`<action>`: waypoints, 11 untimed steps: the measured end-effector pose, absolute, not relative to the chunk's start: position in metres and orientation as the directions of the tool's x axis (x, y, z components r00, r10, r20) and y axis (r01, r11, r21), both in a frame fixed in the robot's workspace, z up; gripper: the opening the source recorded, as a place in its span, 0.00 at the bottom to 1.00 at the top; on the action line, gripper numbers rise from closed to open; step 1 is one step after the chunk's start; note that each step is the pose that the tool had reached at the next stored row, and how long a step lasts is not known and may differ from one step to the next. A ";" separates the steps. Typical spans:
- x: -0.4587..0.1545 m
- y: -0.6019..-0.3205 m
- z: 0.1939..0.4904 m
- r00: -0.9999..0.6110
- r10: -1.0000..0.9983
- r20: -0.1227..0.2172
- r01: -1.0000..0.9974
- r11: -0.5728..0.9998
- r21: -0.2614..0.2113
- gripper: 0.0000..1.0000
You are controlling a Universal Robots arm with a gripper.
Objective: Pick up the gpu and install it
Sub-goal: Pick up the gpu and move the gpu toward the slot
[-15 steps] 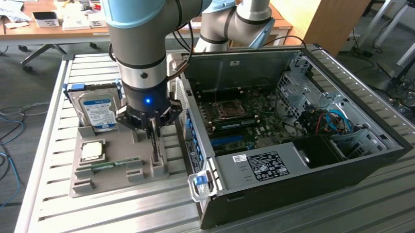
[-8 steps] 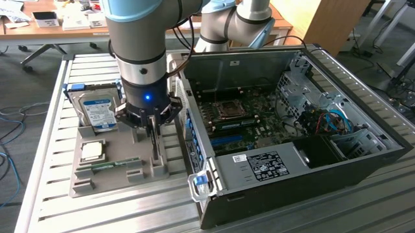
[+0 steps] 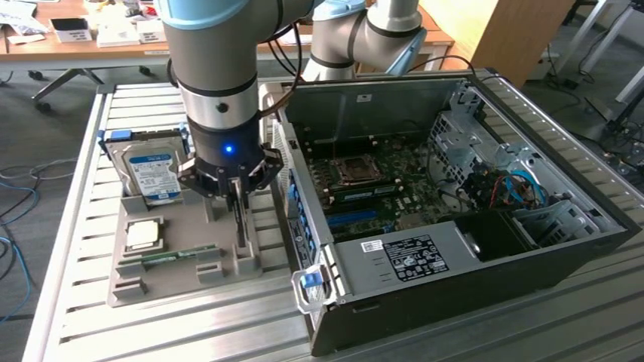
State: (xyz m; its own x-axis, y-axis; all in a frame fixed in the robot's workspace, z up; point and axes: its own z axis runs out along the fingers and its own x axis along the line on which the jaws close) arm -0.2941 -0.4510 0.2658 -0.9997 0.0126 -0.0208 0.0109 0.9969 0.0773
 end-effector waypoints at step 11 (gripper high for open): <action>-0.294 -0.451 0.269 -1.000 0.011 -0.021 0.010 0.997 0.077 0.27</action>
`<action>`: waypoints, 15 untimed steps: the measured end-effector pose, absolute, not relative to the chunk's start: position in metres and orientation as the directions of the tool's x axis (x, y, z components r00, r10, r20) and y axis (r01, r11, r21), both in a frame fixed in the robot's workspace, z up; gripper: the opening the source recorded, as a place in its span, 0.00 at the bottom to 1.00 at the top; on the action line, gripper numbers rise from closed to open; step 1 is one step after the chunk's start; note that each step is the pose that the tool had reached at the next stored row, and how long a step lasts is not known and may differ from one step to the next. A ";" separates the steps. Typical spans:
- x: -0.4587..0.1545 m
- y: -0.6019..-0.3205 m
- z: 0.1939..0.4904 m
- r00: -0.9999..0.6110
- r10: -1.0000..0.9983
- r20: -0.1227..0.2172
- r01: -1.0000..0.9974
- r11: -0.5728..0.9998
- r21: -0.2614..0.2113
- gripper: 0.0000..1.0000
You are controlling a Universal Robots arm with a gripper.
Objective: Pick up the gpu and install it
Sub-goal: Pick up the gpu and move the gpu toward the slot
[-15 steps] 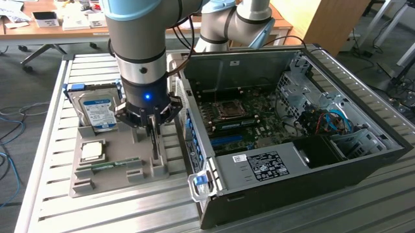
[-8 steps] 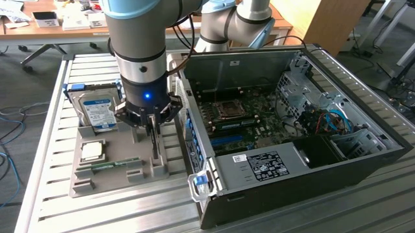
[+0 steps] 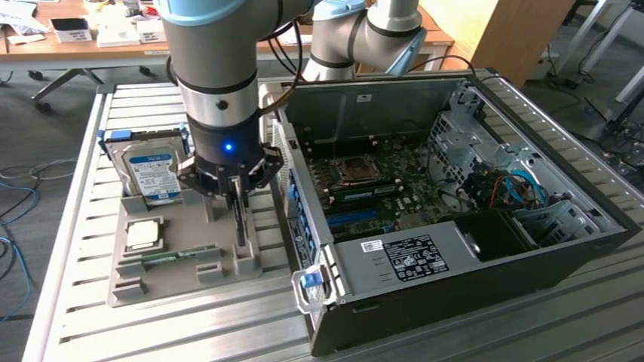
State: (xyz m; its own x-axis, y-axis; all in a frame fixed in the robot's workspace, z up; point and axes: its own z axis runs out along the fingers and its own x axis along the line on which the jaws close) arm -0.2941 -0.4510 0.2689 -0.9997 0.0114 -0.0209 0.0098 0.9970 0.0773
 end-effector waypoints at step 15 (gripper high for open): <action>-0.294 -0.451 0.274 -1.000 0.010 -0.021 0.008 0.997 0.078 0.27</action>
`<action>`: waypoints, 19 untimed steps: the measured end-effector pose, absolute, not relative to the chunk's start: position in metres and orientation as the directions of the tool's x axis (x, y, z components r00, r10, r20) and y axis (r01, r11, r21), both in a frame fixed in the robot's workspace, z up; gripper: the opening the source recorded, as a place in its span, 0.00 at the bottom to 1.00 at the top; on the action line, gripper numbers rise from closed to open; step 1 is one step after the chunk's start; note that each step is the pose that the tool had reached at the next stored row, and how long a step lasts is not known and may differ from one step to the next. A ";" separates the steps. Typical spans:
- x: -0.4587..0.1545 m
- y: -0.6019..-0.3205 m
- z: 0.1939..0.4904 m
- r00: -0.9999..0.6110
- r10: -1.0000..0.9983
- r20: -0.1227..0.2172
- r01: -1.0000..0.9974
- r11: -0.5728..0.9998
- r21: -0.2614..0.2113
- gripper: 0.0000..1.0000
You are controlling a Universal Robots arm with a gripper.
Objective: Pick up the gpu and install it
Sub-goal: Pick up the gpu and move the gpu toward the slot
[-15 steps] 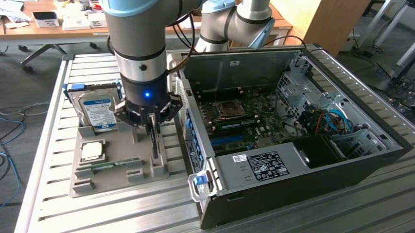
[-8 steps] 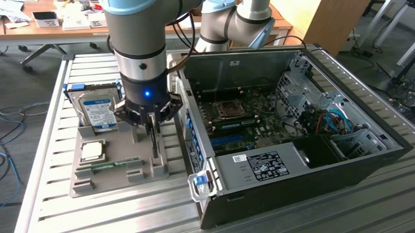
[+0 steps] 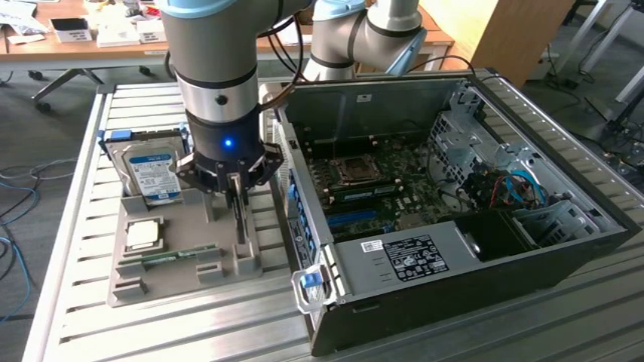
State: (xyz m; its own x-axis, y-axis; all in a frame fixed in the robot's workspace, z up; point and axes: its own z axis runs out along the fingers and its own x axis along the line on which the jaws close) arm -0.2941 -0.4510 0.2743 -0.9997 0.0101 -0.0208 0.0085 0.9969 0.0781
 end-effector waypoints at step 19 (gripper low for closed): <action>-0.294 -0.451 0.282 -1.000 0.010 -0.021 0.009 0.997 0.079 0.27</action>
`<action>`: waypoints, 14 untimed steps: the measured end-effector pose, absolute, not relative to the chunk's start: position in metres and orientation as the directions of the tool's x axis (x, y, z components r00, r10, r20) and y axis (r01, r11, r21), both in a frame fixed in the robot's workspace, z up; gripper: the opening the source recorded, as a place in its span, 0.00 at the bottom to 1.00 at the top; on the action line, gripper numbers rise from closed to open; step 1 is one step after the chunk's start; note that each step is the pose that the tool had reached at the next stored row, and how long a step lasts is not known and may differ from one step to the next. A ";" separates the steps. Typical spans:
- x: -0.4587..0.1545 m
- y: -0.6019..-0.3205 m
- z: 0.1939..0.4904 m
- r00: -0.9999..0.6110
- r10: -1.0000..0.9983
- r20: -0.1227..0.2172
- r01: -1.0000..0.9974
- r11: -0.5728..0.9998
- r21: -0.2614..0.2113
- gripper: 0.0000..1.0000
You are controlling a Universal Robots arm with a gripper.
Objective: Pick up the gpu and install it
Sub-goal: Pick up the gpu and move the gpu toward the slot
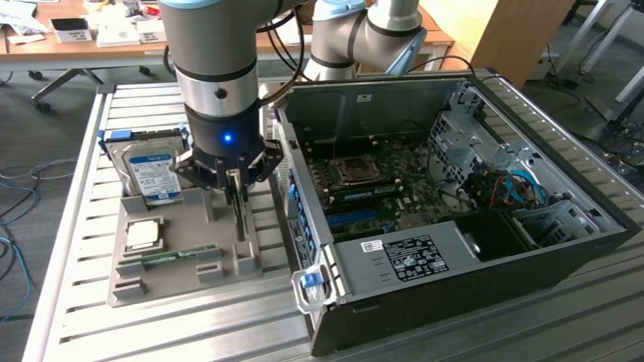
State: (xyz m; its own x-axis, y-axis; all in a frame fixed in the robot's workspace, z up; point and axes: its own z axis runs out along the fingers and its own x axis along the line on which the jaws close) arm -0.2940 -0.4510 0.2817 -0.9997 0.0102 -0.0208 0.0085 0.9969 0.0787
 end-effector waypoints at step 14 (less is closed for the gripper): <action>-0.294 -0.451 0.296 -1.000 0.010 -0.021 0.009 0.997 0.079 0.27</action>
